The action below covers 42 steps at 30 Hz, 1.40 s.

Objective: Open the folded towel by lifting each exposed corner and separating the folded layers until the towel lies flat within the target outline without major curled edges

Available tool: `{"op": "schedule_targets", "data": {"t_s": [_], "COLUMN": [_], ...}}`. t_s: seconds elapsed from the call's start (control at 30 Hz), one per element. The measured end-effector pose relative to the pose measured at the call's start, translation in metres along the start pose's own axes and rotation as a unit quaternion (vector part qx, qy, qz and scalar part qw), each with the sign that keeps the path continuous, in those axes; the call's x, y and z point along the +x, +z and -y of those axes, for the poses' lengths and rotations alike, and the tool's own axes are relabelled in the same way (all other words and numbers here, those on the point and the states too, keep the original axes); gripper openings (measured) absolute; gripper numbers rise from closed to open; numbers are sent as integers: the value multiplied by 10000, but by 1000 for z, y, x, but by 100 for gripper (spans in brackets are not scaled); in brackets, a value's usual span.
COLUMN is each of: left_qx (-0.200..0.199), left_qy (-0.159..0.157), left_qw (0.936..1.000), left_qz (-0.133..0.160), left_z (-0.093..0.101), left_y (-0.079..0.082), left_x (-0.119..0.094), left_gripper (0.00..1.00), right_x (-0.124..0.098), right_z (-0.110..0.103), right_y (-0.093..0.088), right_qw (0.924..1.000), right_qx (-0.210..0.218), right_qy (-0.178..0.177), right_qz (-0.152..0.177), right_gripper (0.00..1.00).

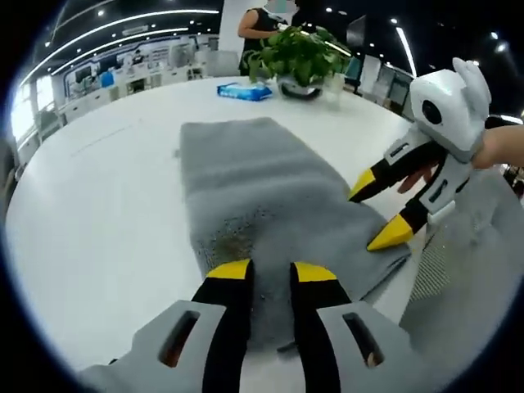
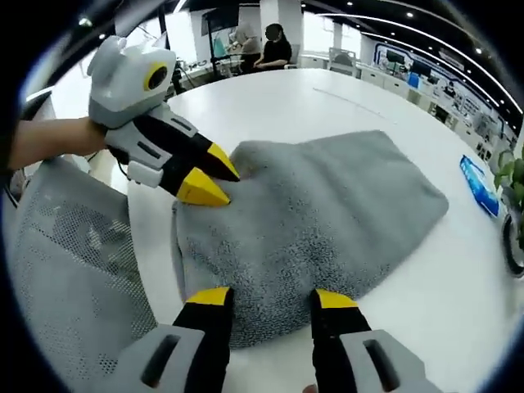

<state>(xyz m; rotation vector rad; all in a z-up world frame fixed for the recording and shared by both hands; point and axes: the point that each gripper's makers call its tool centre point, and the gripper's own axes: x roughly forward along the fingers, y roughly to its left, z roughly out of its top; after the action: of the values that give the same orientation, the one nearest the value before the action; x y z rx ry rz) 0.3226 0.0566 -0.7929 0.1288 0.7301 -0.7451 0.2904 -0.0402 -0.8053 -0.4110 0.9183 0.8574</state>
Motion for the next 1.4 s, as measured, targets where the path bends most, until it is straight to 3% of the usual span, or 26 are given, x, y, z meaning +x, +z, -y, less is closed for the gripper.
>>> {"op": "schedule_targets", "data": {"t_s": [0.43, 0.77, 1.03, 1.27, 1.33, 1.4], "left_qx": [-277, -424, -503, -603, -809, -1304], "left_qy": [316, 453, 468, 410, 331, 128], "left_qw": [9991, 9981, 9976, 9973, 9959, 9902], "left_qz": [59, 43, 48, 69, 215, 486], "left_z": [8, 4, -11, -12, -10, -4], "left_y": [3, 15, 26, 28, 32, 41], "left_x": [5, 17, 28, 24, 18, 9], "left_gripper": [16, 16, 16, 16, 16, 16], "right_x": [1, 6, 12, 8, 0, -6], "right_z": [26, 48, 65, 64, 64, 56], "right_y": [4, 12, 23, 25, 26, 34], "right_qw": [9975, 9965, 9970, 9974, 9983, 9986], "right_qx": [-629, -755, -725, -714, -535, -252], "right_qy": [323, 344, 274, 46, -167, -189], "right_qz": [-44, -27, 27, 66, 156, 428], "right_gripper": [38, 39, 39, 43, 47, 51]}}
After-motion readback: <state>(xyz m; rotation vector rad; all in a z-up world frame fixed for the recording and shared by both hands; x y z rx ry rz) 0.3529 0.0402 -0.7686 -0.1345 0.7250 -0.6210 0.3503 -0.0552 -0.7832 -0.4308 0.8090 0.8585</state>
